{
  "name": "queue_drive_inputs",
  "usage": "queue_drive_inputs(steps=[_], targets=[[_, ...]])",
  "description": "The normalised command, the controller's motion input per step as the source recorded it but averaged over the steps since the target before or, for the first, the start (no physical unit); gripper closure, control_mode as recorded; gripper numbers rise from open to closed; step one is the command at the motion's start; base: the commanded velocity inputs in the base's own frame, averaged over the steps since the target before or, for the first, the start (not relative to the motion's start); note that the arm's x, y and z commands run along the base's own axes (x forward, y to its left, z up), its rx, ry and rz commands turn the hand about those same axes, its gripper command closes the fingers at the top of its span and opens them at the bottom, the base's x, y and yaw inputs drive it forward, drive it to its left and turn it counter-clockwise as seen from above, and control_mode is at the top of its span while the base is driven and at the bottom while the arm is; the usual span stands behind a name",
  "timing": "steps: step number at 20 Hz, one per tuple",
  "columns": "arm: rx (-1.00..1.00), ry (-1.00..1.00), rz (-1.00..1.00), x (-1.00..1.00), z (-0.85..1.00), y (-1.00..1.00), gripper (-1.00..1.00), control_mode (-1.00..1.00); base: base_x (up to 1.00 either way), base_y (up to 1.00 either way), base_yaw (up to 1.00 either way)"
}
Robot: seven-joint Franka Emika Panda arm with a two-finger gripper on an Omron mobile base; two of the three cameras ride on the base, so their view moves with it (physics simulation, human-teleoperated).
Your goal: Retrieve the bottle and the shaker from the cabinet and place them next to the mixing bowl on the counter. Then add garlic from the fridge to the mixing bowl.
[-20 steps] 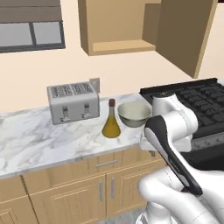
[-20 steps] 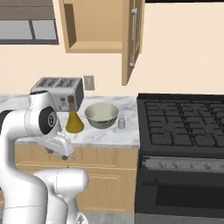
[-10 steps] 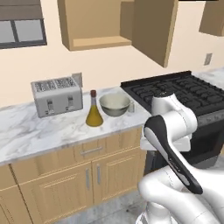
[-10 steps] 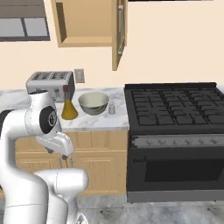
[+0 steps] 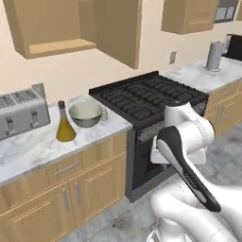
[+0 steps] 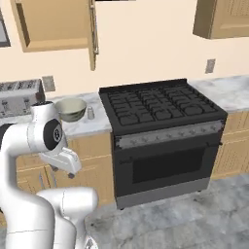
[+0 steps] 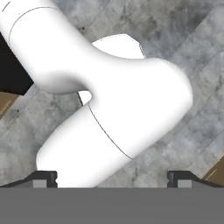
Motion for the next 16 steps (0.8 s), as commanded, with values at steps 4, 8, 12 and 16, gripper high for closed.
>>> queue_drive_inputs(steps=[4, 8, 12, 16], targets=[[0.00, 0.00, 0.00, 0.00, 0.00, 0.00, -1.00, 1.00, 0.06, -0.30, -0.75], [0.00, 0.00, 0.00, 0.00, 0.00, 0.00, -1.00, 1.00, 0.09, -0.23, -0.73], [0.00, 0.00, 0.00, 0.00, 0.00, 0.00, -1.00, 1.00, 0.01, -0.06, -0.73], [0.00, 0.00, 0.00, 0.00, 0.00, 0.00, -1.00, 1.00, -0.01, 0.00, -0.72]])
